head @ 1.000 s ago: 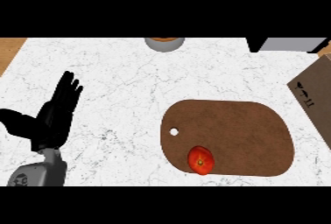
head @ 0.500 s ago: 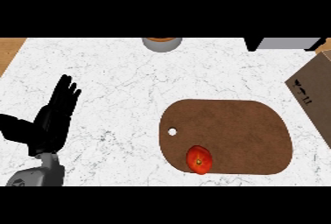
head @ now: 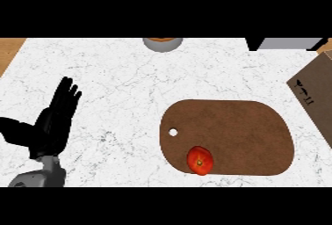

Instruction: Pick the cupcake from the cutting board and place it in the cardboard box

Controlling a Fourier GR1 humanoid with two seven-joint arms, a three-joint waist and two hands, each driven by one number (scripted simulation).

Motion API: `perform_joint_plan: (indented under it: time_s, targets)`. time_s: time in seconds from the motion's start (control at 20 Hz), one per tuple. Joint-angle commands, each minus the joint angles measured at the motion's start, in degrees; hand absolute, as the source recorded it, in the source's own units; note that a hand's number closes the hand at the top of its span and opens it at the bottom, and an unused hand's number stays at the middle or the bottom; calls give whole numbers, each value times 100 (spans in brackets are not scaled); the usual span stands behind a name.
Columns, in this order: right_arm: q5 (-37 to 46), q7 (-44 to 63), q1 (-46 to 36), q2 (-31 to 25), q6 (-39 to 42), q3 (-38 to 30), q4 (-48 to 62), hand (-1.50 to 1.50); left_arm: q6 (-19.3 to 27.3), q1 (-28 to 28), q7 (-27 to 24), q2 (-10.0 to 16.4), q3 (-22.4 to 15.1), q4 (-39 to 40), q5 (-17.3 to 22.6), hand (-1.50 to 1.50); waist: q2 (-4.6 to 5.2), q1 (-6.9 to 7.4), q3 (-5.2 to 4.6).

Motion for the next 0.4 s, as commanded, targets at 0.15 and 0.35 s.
perform_joint_plan:
  time_s: [0.15,0.35]
  targets:
    - [-519,-932,375,-696,-65,-148,1232,-150,114,-121,137,-136,-142,-73,-58,0,19,49,5]
    - [-871,-1481,1139,-939,587,-397,1481,-150,74,-272,79,-13,63,130,26,0,13,-12,5]
